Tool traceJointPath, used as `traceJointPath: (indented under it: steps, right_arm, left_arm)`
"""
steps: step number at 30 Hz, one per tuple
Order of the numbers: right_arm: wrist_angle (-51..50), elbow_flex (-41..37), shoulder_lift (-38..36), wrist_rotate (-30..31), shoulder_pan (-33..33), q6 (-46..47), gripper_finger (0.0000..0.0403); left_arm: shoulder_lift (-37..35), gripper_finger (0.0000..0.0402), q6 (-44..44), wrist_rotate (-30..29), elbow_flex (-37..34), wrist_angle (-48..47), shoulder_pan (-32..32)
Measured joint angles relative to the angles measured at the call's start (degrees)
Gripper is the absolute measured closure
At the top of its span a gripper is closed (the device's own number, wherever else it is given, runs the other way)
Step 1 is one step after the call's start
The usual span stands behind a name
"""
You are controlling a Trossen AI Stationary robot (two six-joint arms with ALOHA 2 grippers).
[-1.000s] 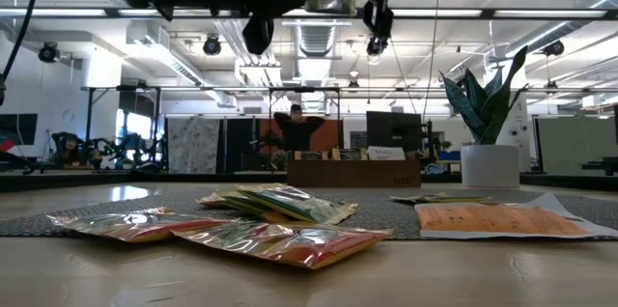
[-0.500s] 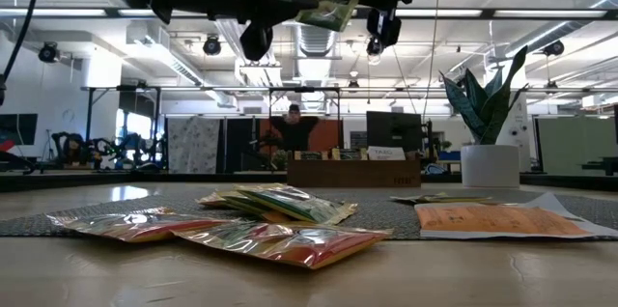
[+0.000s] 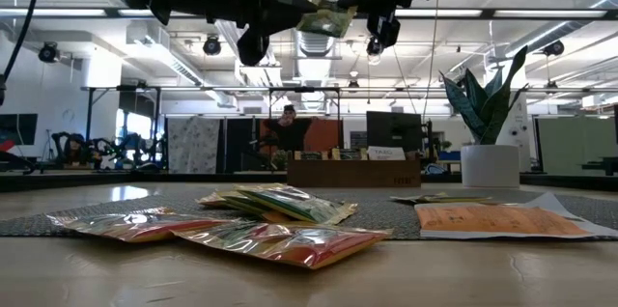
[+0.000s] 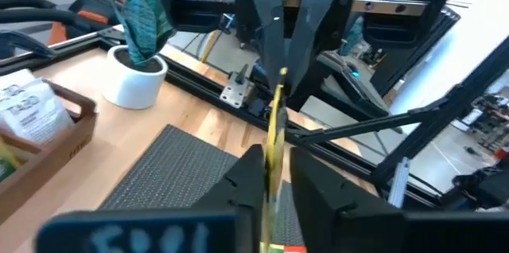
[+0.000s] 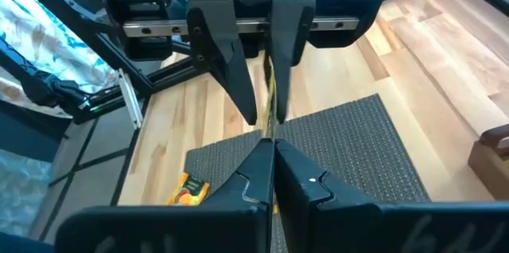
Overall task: Pick & Place Tea
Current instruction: Put the yellow tea bag into the middle section of the wooden organizer
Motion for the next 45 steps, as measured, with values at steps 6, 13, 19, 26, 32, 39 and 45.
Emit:
traceJointPath:
  steps: [6,13,19,26,32,39,45]
  right_arm:
    - [0.0,0.0,0.0,1.5,-0.4,-1.8,0.0394]
    - [-0.2,0.0,0.0,6.3,-3.0,-5.6,0.0394]
    - [-5.3,0.0,1.9,9.0,-8.4,-14.3,0.0394]
    - [-6.8,2.5,10.0,9.0,-13.9,-22.4,0.0394]
    - [-13.3,11.4,19.4,9.0,-16.6,-30.6,0.0394]
    - [-25.6,20.4,26.7,9.0,-17.9,-37.0,0.0394]
    - [-26.2,20.3,28.0,10.4,-18.5,-38.5,0.0394]
  left_arm:
    - [0.0,0.0285,0.0,-1.7,0.0,-2.1,0.0]
    - [-0.1,0.0264,-3.0,-3.1,0.0,-9.5,0.0]
    - [-0.1,0.0264,-4.2,-3.3,0.0,-14.8,-1.5]
    - [-0.1,0.0264,-6.3,-3.3,0.0,-14.8,-3.2]
    - [-0.1,0.0264,-8.1,-3.5,0.0,-14.9,-3.6]
    - [-0.1,0.0264,-8.6,-5.3,0.0,-14.9,-4.6]
    - [-0.1,0.0264,-8.6,-6.8,0.0,-15.4,-4.9]
